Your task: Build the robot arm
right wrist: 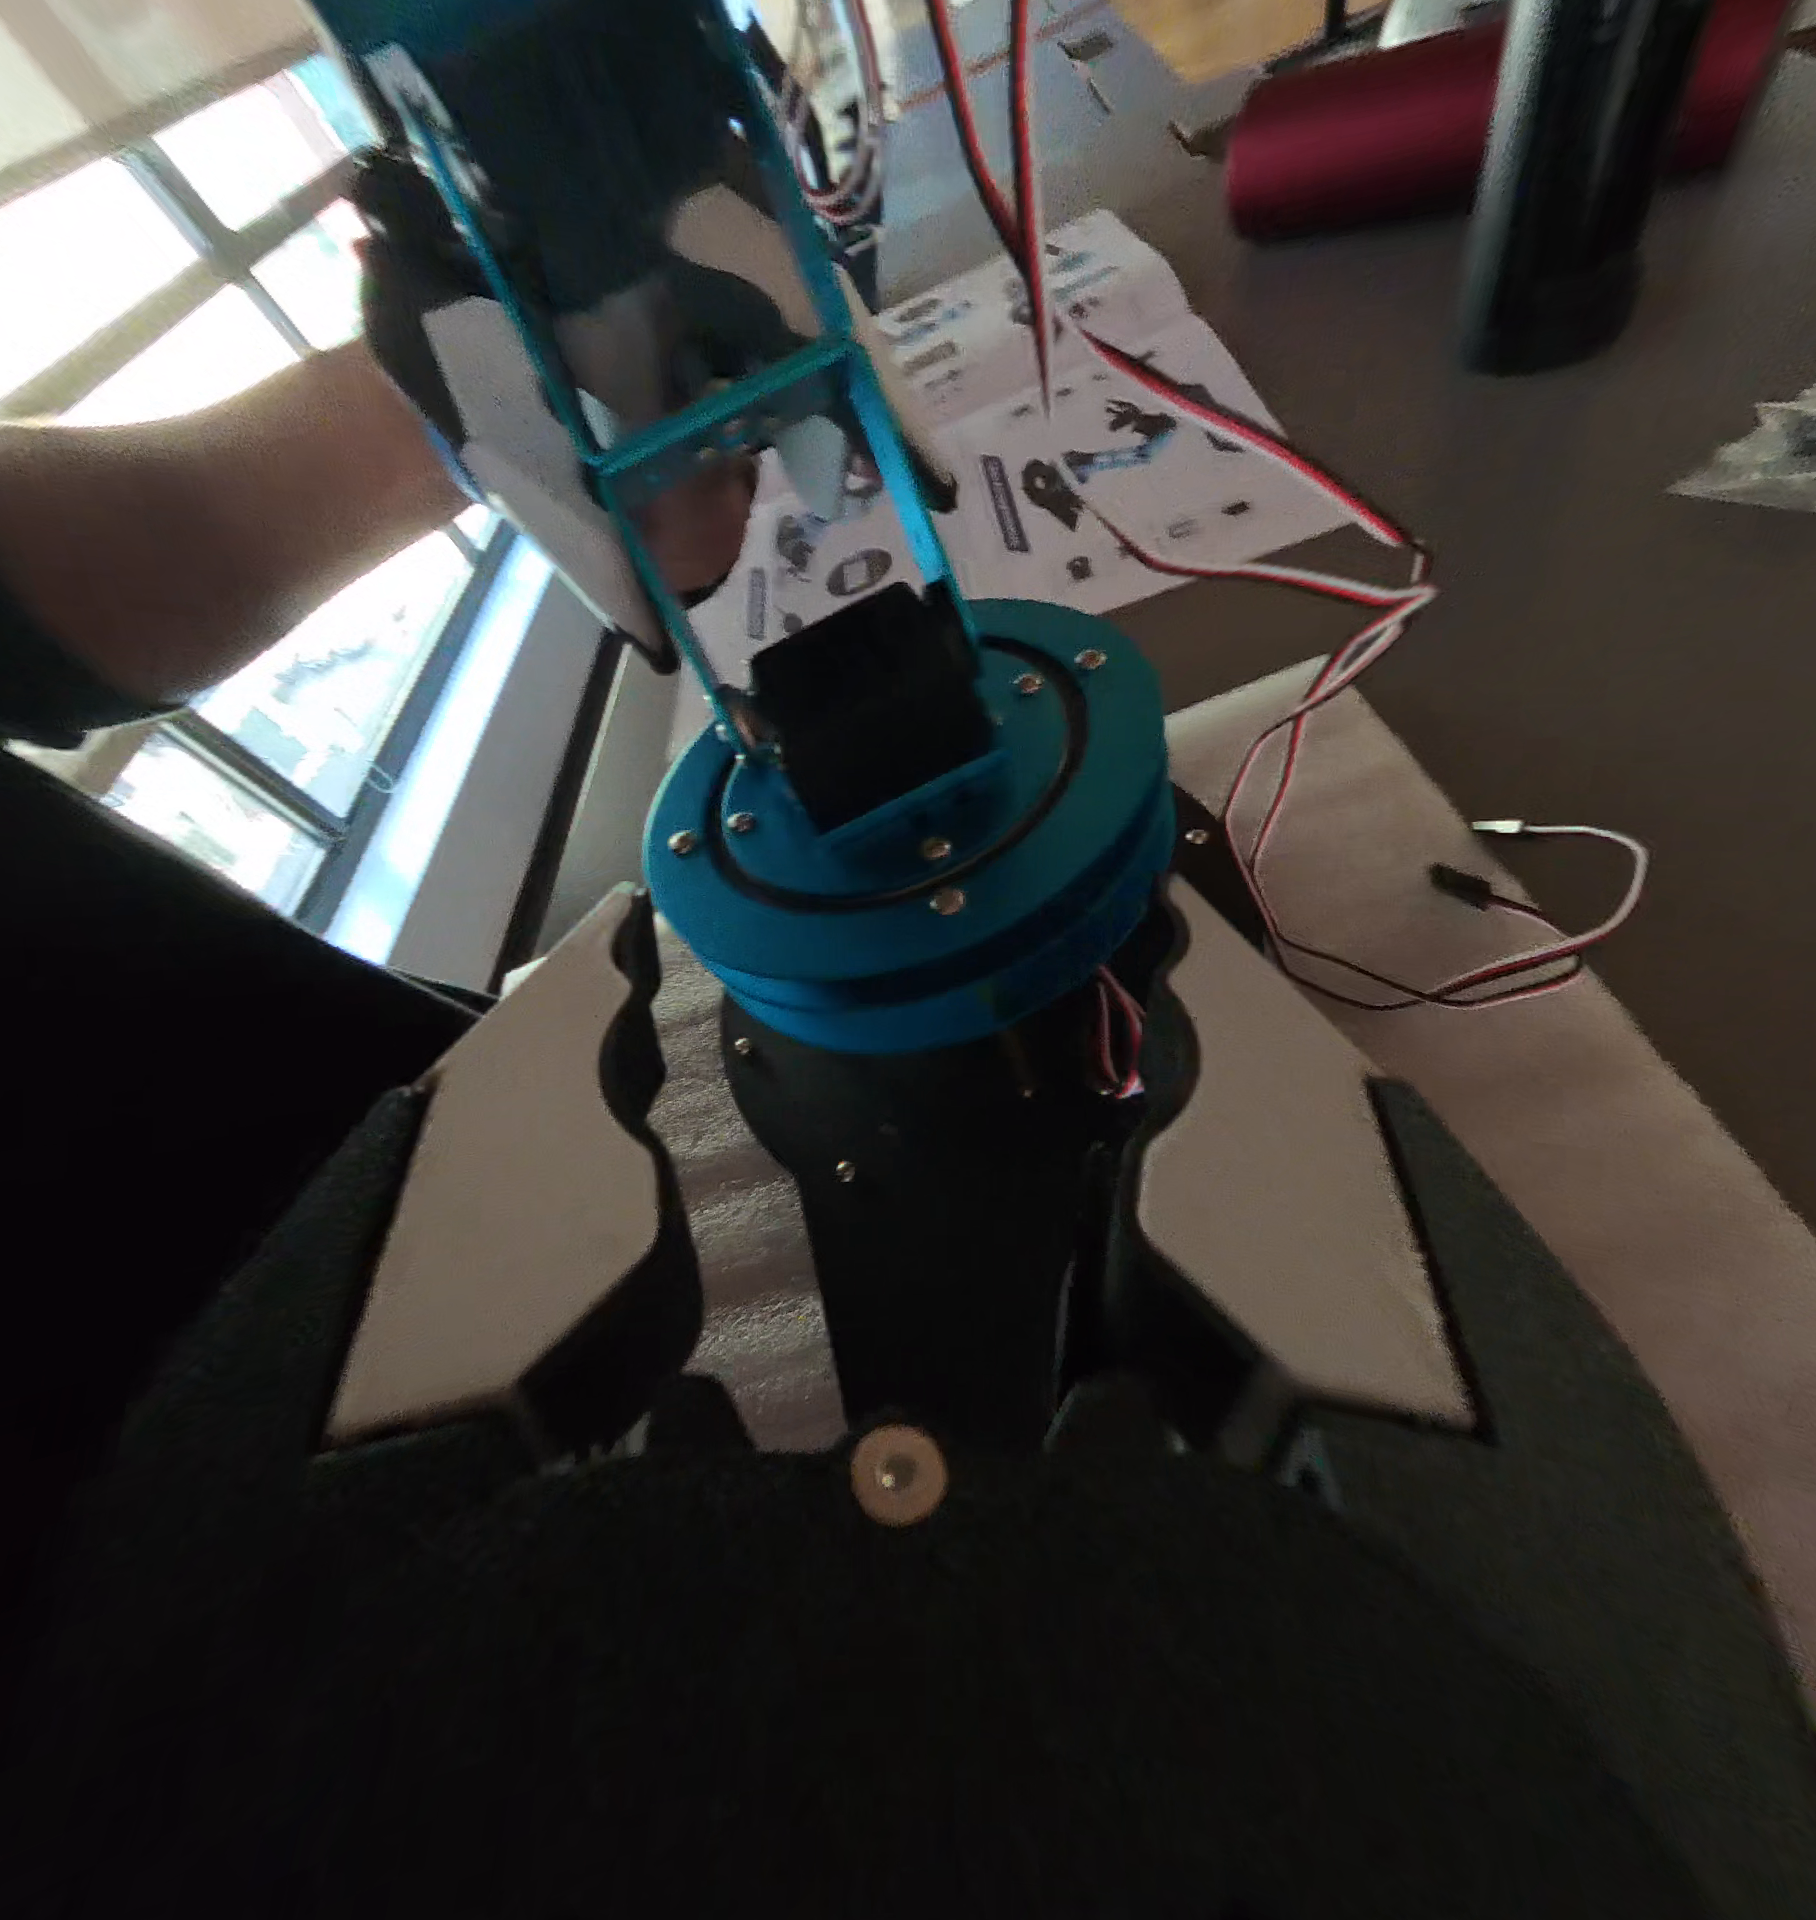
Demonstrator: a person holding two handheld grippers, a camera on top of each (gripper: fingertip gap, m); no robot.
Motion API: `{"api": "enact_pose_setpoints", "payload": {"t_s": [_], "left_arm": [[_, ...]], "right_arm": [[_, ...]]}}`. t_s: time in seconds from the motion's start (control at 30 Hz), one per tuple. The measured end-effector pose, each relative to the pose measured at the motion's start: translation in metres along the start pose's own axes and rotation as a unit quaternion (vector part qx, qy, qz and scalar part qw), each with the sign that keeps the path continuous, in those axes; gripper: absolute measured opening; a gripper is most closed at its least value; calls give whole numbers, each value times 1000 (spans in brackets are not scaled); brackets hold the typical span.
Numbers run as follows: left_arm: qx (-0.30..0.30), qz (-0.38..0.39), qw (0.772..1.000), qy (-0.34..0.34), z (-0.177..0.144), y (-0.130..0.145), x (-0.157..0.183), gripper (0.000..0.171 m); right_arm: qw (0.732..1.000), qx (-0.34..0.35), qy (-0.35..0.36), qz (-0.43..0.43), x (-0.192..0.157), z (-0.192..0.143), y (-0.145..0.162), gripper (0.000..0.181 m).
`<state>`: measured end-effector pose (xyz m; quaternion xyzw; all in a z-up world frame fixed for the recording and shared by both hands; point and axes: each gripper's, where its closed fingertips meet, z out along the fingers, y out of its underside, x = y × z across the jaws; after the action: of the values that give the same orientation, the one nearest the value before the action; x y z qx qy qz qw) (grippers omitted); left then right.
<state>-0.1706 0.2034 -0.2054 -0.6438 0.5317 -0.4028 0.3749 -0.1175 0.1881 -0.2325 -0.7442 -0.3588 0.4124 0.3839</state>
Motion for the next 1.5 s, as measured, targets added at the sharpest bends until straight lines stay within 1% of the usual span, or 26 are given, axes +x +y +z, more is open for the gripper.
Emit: {"api": "enact_pose_setpoints", "payload": {"t_s": [0.1, 0.13, 0.23, 0.37, 0.47, 0.57, 0.6, 0.63, 0.7, 0.73, 0.77, 0.8, 0.83, 0.87, 0.9, 0.97, 1.0, 1.1, 1.13, 1.17, 1.3, 1.33, 1.5], "left_arm": [[4, -1, 1000, -3, 0, 0, 1, 64], [4, -1, 1000, -3, 0, 0, 1, 64], [0, 0, 1000, -3, 0, 0, 1, 64], [-11, 4, 1000, 1, 1, 1, 1, 64], [-8, 2, 1000, 5, 1, 0, 1, 63], [-11, 9, 1000, 2, 1, 1, 2, 64], [-12, 7, 1000, 1, 0, 1, 2, 64], [-13, 5, 1000, 0, 0, 1, 1, 64], [-15, 6, 1000, 1, 0, 2, 1, 64], [-15, 6, 1000, 1, 0, 1, 1, 64], [-15, 5, 1000, 1, 0, 1, 1, 65], [-15, 2, 1000, 2, 0, 1, 1, 65], [-16, -2, 1000, 2, 0, 1, 1, 65], [-16, -5, 1000, 0, 0, 2, 1, 65], [-17, -9, 1000, -1, 0, 2, 1, 65], [-19, -36, 999, 6, 0, 4, 3, 63], [-20, -49, 999, 7, 0, 5, 4, 63], [-26, -70, 997, -10, 0, 8, 2, 65], [-33, -82, 996, -14, -1, 10, 1, 67], [-39, -94, 995, -19, -2, 12, 1, 68], [-53, -129, 990, -29, -4, 16, 3, 68], [-58, -138, 988, -32, -4, 17, 2, 68], [-73, -165, 983, -40, -2, 24, 2, 69]], "right_arm": [[1000, -18, 15, 14, 5, 10, 11, 80], [1000, -9, 2, 27, 2, 11, 12, 75], [1000, 8, 4, 29, 2, 12, 12, 73], [999, 13, 7, 42, 5, 12, 11, 66], [999, 14, 7, 47, 7, 12, 11, 65], [1000, -22, 6, 19, 9, 8, 9, 67], [1000, -24, -2, 0, 11, 2, 7, 63], [999, -27, -9, -15, 16, -5, 5, 54], [999, -41, -6, 6, 36, -18, 4, 54], [999, -46, 6, 24, 49, -22, 4, 49], [997, -66, 6, 32, 57, -21, 11, 45], [994, -104, 2, 26, 61, -16, 23, 43], [989, -145, 6, 8, 65, -9, 38, 39], [985, -173, 15, -12, 68, -2, 48, 39], [982, -185, 12, -28, 66, 4, 53, 37], [984, -173, -13, -35, 56, 14, 50, 35], [983, -181, -17, -30, 54, 17, 53, 35], [983, -182, 16, -32, 66, 16, 53, 7], [982, -185, 18, -32, 67, 14, 53, 5], [984, -174, 17, -36, 66, 13, 50, 4], [994, -106, -3, -20, 66, 7, 33, 3], [995, -100, -6, -14, 66, 7, 32, 3], [991, -134, -4, 18, 76, 15, 40, 3]]}}
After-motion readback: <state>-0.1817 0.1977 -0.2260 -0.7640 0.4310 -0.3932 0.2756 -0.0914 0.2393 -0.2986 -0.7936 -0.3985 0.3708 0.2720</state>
